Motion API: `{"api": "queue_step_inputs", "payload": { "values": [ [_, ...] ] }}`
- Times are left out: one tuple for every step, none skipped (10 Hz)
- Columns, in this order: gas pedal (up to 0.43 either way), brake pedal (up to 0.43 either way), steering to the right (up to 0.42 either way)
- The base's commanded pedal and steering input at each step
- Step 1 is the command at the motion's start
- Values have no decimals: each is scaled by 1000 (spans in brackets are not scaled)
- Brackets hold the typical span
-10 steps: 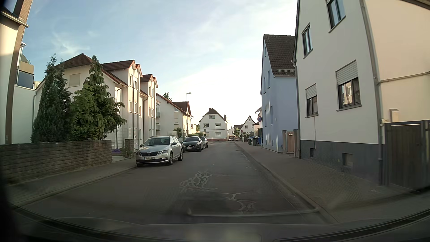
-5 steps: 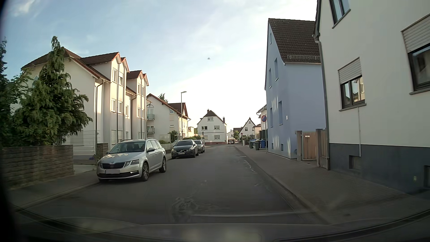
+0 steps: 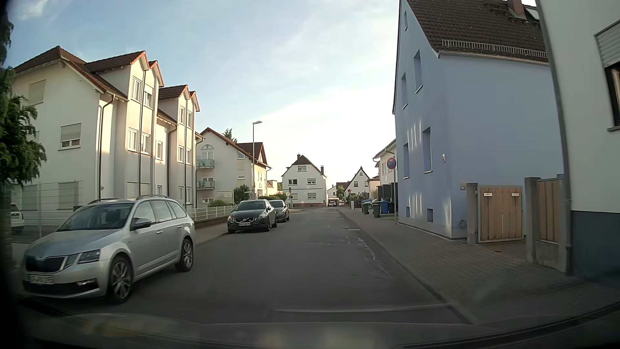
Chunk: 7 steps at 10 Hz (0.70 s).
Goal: Follow the waypoints while adhering to traffic rules and regulations
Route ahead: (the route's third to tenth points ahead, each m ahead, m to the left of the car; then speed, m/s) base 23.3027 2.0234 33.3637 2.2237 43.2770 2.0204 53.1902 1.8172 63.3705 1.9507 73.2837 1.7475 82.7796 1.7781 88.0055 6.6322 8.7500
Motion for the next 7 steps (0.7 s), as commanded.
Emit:
{"api": "queue_step_inputs", "payload": {
  "values": [
    [59, 30, 0],
    [59, 30, 0],
    [20, 30, 1],
    [0, 30, 1],
    [0, 30, 2],
    [0, 30, 3],
    [0, 30, 1]
  ]
}}
